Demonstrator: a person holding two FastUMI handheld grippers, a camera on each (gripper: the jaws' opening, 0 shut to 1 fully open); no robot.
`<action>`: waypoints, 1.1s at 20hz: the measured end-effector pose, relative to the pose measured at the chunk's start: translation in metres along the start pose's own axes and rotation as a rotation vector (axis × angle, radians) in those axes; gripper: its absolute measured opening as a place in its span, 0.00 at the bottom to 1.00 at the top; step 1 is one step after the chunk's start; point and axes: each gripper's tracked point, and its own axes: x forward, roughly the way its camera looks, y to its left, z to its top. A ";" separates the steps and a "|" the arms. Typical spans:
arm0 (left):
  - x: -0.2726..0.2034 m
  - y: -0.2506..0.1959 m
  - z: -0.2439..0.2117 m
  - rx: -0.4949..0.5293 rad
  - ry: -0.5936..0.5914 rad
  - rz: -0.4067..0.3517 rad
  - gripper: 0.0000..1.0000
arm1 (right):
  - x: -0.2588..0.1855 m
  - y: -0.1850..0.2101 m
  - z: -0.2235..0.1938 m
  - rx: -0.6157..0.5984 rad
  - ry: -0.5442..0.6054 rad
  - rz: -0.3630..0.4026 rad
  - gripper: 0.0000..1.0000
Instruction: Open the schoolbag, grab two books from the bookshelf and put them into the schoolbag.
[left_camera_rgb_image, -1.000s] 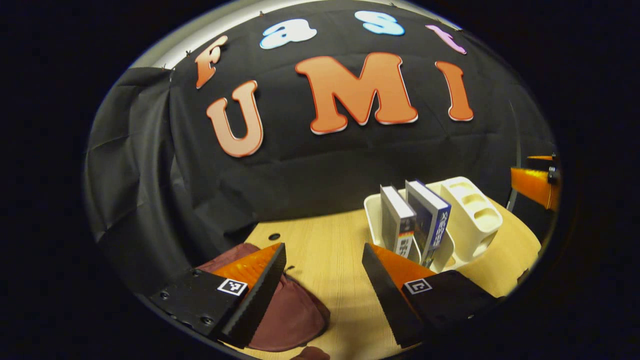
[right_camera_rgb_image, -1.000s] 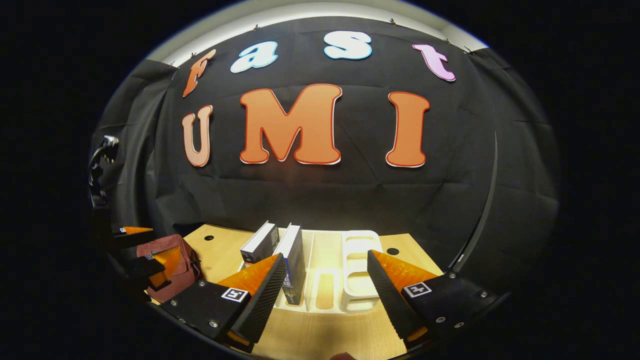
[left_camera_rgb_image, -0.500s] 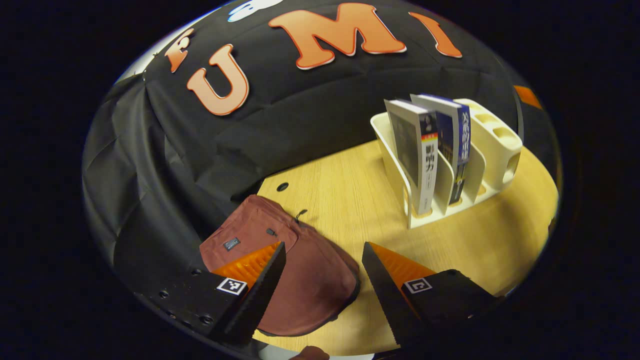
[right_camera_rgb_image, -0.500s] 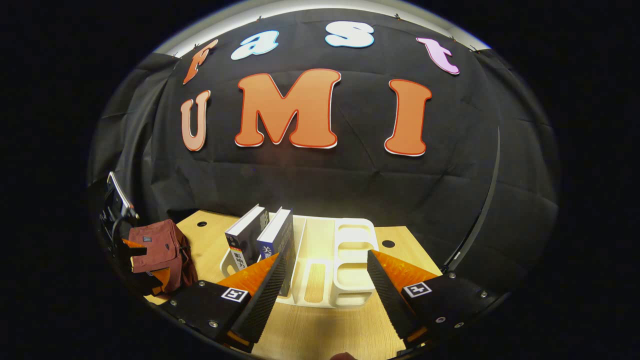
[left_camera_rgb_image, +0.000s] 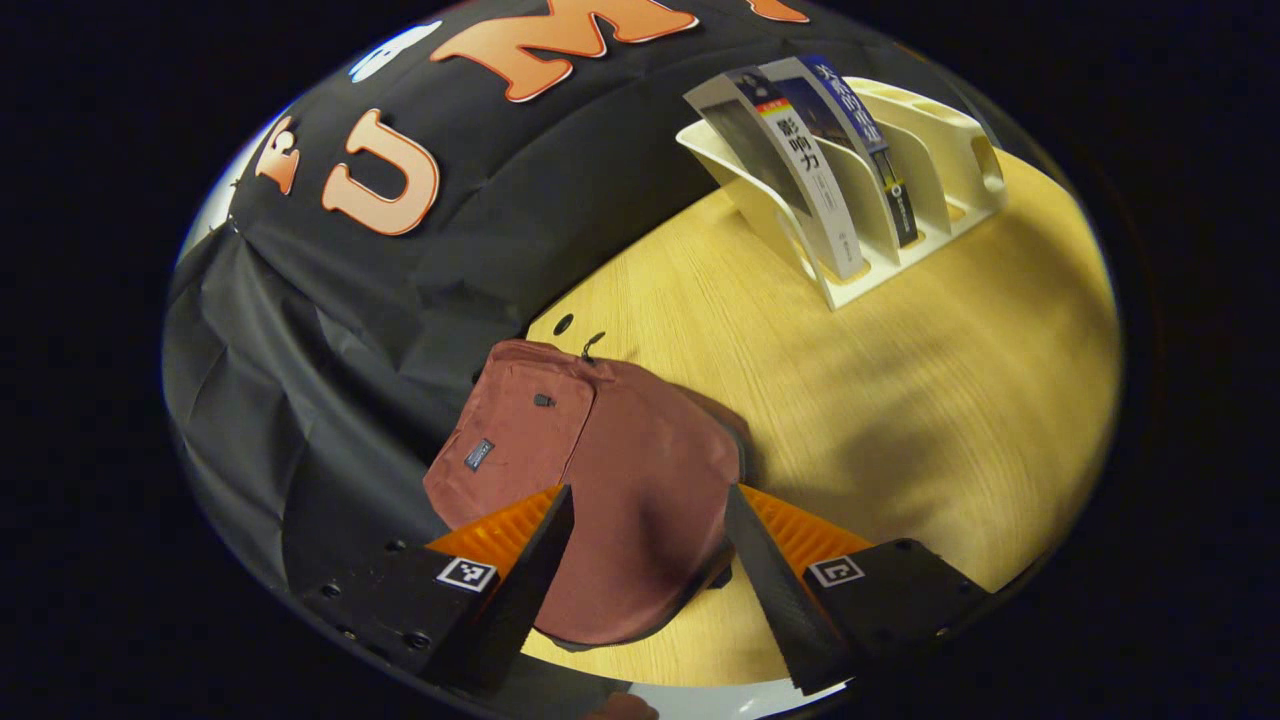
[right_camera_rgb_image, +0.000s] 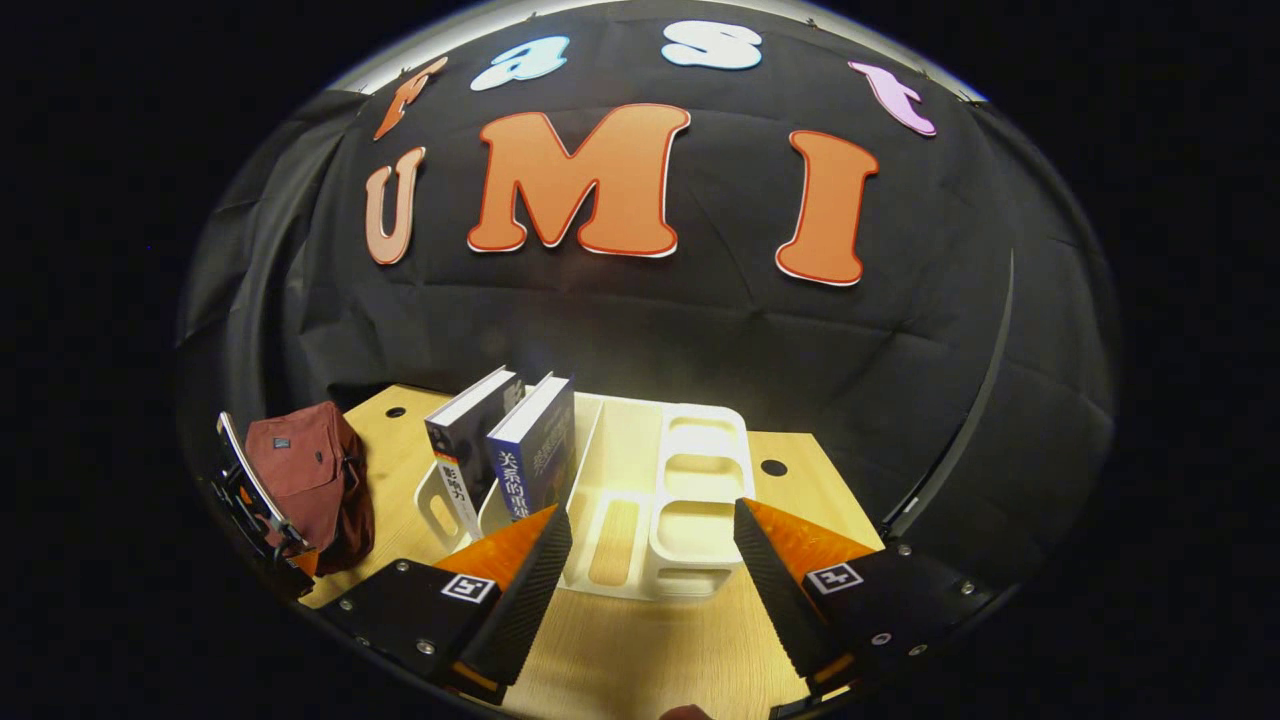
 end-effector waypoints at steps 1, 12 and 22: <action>0.000 -0.001 -0.004 0.026 -0.001 0.014 0.97 | 0.001 0.001 -0.001 -0.011 0.003 0.004 0.97; 0.002 0.002 -0.032 0.221 0.021 0.127 0.96 | 0.015 0.011 -0.004 -0.024 0.020 0.056 0.97; 0.017 0.050 -0.010 0.237 0.012 0.259 0.96 | 0.015 0.004 0.011 -0.010 -0.014 0.035 0.97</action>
